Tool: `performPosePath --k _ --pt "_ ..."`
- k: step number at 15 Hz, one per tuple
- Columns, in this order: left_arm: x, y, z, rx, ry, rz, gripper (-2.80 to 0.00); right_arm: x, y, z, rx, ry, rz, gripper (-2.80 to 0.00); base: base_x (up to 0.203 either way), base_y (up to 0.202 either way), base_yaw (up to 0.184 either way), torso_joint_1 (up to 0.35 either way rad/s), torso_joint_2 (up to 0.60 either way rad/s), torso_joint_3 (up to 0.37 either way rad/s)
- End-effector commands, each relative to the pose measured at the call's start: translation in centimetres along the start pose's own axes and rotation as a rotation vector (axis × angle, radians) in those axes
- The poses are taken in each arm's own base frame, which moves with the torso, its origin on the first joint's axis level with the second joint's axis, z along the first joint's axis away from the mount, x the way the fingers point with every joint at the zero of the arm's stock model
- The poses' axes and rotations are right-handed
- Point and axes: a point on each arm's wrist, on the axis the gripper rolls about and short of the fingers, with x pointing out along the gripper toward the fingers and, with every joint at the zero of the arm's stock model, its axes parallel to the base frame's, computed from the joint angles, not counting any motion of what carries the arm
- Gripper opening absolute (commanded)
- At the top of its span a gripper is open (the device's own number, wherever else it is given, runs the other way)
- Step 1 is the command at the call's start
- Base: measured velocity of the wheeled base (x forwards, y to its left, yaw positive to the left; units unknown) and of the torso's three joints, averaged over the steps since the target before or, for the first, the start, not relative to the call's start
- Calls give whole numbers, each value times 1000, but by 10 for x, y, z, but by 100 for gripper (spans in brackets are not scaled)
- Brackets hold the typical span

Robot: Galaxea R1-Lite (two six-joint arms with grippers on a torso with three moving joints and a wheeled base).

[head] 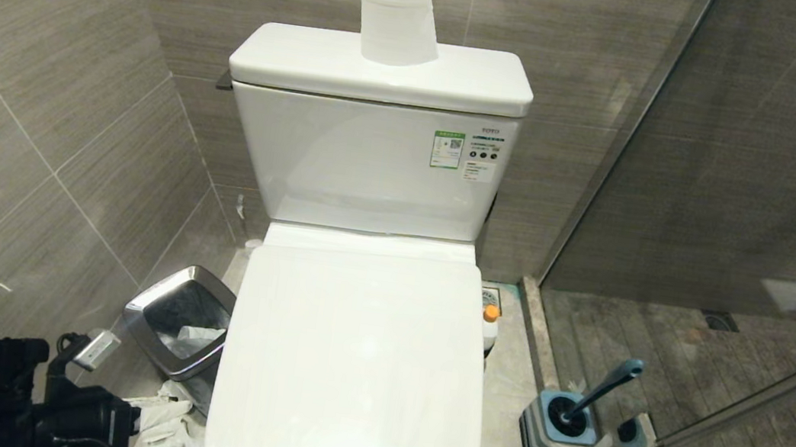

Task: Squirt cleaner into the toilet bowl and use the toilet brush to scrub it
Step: Use the left hand to lift the toilet lid slightly

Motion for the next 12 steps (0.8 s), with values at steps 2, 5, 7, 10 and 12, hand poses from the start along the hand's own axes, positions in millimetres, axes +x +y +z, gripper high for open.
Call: performPosePath --k 2,5,7,10,12 --pt "-12 -16 -2 -18 -3 -22 0 1 0 -7 -1 24 -2 -280 0 0 0 0 0 0" --pt "-26 -36 -10 -44 15 -42 0 1 0 -7 -1 24 -2 -280 0 0 0 0 0 0" --pt "-35 -48 -14 -54 17 -75 0 1 0 -7 -1 26 -2 -280 0 0 0 0 0 0" --pt "-35 -58 -6 -83 0 -106 0 1 0 -7 -2 24 -2 -280 0 0 0 0 0 0" --pt "-29 -60 1 -67 -6 -161 0 1 0 -7 -1 24 -2 -280 0 0 0 0 0 0"
